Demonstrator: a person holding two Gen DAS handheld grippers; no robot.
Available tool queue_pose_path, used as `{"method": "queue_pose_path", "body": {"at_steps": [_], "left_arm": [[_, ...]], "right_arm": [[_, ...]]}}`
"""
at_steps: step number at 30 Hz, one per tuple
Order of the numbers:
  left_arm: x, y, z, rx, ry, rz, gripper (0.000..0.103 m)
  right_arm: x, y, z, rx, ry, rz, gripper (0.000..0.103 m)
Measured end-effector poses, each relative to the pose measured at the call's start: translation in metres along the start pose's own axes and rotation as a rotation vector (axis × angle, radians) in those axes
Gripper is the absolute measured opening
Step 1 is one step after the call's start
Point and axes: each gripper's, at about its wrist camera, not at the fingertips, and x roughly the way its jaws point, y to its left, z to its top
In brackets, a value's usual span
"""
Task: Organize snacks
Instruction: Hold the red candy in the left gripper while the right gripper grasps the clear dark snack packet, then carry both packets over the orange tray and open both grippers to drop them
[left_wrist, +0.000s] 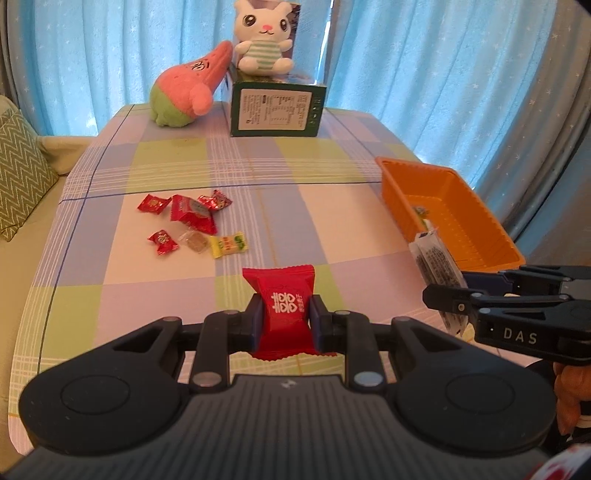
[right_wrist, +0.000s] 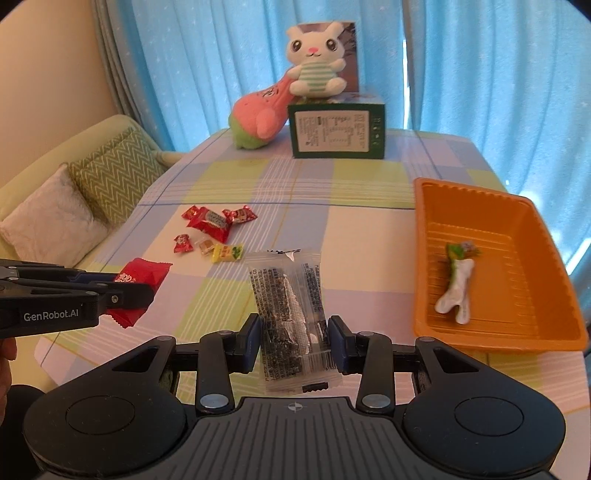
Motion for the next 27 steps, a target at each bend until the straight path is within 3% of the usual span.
{"method": "queue_pose_path", "body": {"at_steps": [12,27], "left_arm": [[-0.003,-0.047,0.006,0.043,-0.012,-0.034,0.023],[0.027,-0.109,0.03,0.107,-0.011,-0.12,0.023]], "right_arm": [[-0.037,-0.038,-0.008,0.062,-0.056,-0.063,0.039],[-0.059,-0.105,-0.006,0.153,-0.097,-0.15,0.039]]}}
